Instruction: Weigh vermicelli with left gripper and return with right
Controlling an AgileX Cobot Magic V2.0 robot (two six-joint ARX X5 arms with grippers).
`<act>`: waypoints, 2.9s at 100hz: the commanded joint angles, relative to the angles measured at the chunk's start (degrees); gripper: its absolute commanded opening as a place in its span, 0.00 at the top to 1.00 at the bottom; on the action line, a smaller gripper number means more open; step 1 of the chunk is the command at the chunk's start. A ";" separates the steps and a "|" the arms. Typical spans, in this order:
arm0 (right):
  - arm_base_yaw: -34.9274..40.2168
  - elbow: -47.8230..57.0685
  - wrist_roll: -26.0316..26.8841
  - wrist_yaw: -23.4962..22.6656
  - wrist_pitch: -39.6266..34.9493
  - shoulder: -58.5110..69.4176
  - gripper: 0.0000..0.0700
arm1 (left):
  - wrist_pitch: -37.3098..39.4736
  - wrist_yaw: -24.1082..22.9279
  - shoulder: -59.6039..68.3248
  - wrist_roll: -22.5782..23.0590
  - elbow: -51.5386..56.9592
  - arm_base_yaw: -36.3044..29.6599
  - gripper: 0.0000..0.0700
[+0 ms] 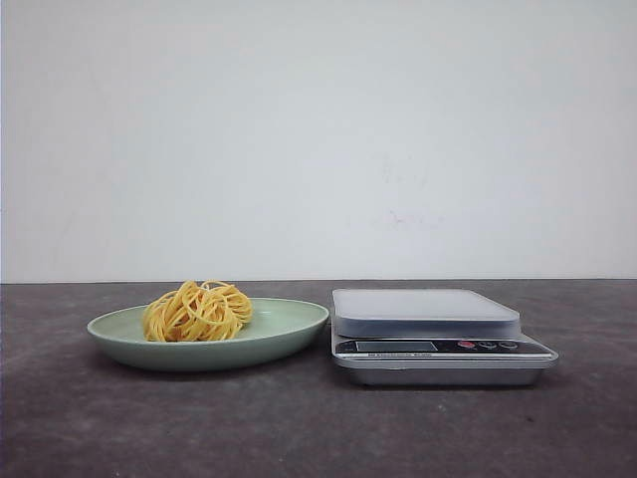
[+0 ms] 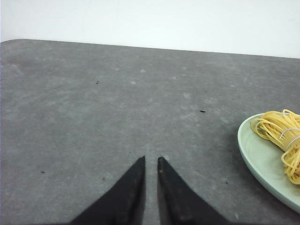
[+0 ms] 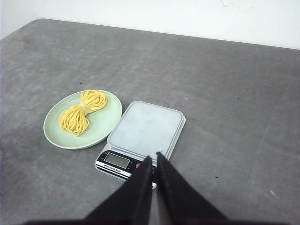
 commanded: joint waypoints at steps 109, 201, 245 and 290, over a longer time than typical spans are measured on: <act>-47.01 -51.08 -10.93 -11.02 40.26 -27.23 0.99 | -0.31 0.24 -0.07 0.68 -1.03 -0.04 0.98; -47.01 -62.90 -11.74 -14.56 49.83 -27.23 0.99 | -0.31 0.22 -0.07 0.70 -1.03 -0.04 0.98; -47.01 -62.88 -14.08 -16.76 51.52 -27.23 0.99 | -0.33 0.24 -0.07 0.70 -1.03 -0.02 0.98; -47.01 -62.88 -14.08 -16.76 51.52 -27.23 0.99 | -0.33 0.24 -0.07 0.70 -1.03 -0.02 0.98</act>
